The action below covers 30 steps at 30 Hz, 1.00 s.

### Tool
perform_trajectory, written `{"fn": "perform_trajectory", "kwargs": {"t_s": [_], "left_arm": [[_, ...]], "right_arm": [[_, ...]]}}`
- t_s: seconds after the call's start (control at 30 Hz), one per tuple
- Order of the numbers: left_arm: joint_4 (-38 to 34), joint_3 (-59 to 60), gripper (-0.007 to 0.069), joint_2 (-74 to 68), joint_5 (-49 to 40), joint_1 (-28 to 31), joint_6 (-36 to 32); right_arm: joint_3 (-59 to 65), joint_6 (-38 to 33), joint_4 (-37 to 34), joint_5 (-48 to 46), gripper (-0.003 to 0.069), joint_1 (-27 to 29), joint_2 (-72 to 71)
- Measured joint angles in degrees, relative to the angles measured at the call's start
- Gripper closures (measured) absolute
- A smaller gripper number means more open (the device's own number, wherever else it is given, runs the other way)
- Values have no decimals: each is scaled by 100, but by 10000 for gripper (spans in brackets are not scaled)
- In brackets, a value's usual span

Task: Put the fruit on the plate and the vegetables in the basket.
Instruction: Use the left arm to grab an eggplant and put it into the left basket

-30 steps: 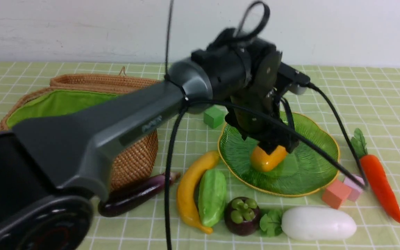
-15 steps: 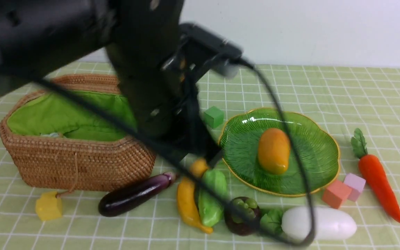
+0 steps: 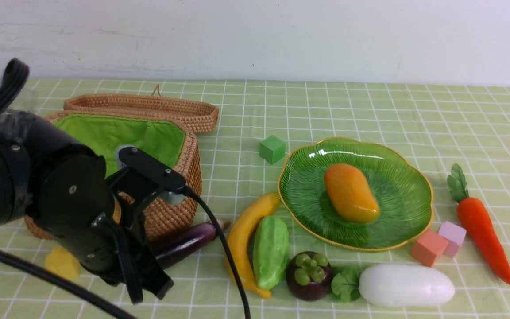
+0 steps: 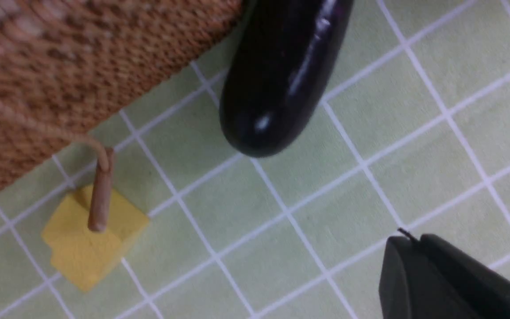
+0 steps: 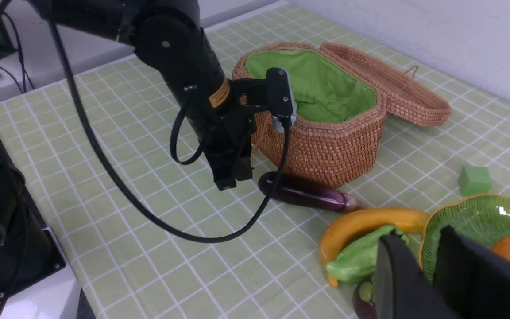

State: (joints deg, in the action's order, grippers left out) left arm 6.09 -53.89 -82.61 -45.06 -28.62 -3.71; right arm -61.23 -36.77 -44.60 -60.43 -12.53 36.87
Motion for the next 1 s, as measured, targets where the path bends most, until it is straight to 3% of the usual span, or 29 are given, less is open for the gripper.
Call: {"fn": "perform_trajectory", "kwargs": {"t_s": [0.13, 0.23, 0.37, 0.7, 1.0], "left_arm": [[-86, 6, 452, -183, 216, 72, -410], [59, 6, 242, -470, 497, 72, -516], [501, 6, 113, -710, 791, 79, -516], [1002, 6, 71, -1304, 1317, 85, -521], [1484, 6, 111, -1614, 1544, 93, 78]], "right_arm": [[0, -12, 0, -97, 509, 0, 50], [0, -15, 0, -131, 508, 0, 55], [0, -15, 0, -188, 503, 0, 55], [0, -19, 0, -217, 497, 0, 55], [0, -19, 0, -218, 493, 0, 55]]}}
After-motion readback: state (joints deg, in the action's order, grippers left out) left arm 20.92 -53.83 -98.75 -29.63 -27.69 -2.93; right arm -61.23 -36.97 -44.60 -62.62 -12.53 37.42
